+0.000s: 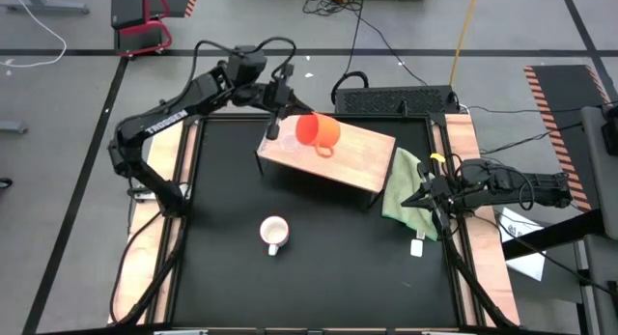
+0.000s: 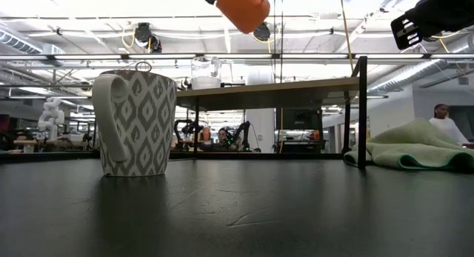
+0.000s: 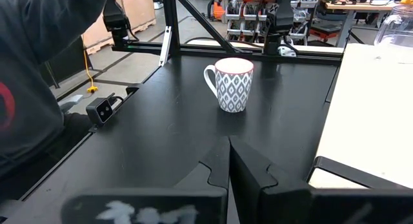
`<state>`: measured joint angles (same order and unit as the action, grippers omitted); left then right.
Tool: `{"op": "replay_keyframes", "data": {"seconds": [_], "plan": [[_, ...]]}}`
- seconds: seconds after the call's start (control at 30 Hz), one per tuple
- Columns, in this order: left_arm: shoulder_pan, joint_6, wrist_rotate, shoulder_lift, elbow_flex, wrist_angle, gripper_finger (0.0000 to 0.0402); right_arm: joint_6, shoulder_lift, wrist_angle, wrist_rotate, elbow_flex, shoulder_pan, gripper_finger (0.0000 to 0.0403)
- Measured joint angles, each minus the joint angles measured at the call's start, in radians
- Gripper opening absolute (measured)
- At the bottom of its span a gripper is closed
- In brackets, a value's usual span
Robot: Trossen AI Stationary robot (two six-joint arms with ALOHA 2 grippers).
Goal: Stack small to large cups/mugs on shelf
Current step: Put the orange mug on the shelf
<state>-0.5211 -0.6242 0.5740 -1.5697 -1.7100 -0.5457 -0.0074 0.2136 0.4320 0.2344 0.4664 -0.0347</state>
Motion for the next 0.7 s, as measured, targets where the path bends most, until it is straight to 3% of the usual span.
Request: {"op": "replay_keyframes", "data": {"seconds": [0.3, 0.7], "plan": [[-0.055, -0.001, 0.104, -0.164, -0.198, -0.062, 0.0000, 0.000, 0.000, 0.000, 0.000, 0.000, 0.000, 0.0000], [-0.053, -0.053, 0.083, -0.414, -0.630, -0.315, 0.0000, 0.000, 0.000, 0.000, 0.000, 0.000, 0.000, 0.0000]]}}
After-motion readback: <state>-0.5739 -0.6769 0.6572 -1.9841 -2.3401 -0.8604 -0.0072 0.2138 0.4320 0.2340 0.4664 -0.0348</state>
